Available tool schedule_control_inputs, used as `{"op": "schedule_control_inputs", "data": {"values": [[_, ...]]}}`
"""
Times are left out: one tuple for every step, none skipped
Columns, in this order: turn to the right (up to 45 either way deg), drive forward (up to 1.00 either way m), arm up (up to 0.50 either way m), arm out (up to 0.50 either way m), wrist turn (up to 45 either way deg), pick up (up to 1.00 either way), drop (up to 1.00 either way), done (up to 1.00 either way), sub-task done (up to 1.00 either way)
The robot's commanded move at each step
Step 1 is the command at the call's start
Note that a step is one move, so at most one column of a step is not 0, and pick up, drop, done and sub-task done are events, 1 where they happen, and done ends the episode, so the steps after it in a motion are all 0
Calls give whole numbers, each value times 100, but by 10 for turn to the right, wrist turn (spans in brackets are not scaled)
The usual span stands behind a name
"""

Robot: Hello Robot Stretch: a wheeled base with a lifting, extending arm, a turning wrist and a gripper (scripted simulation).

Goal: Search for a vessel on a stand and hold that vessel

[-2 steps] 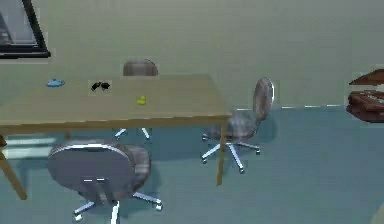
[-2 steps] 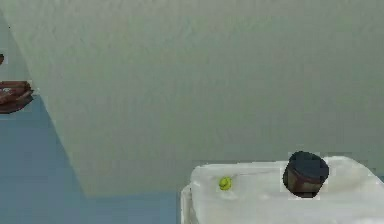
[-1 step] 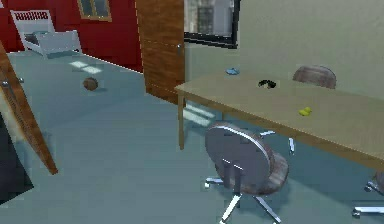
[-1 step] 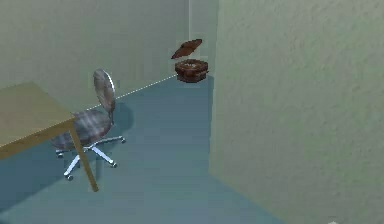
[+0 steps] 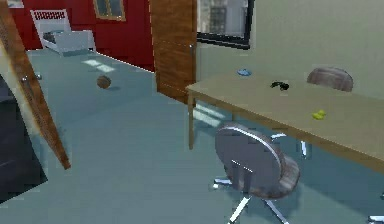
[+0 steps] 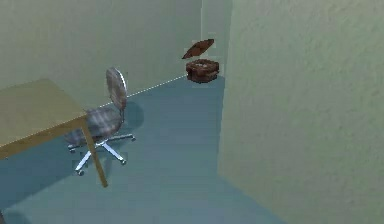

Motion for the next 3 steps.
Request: {"op": "schedule_control_inputs", "data": {"values": [[0,15,0,0,0,0,0,0,0],[-450,0,0,0,0,0,0,0,0],[-420,0,0,0,0,0,0,0,0]]}}
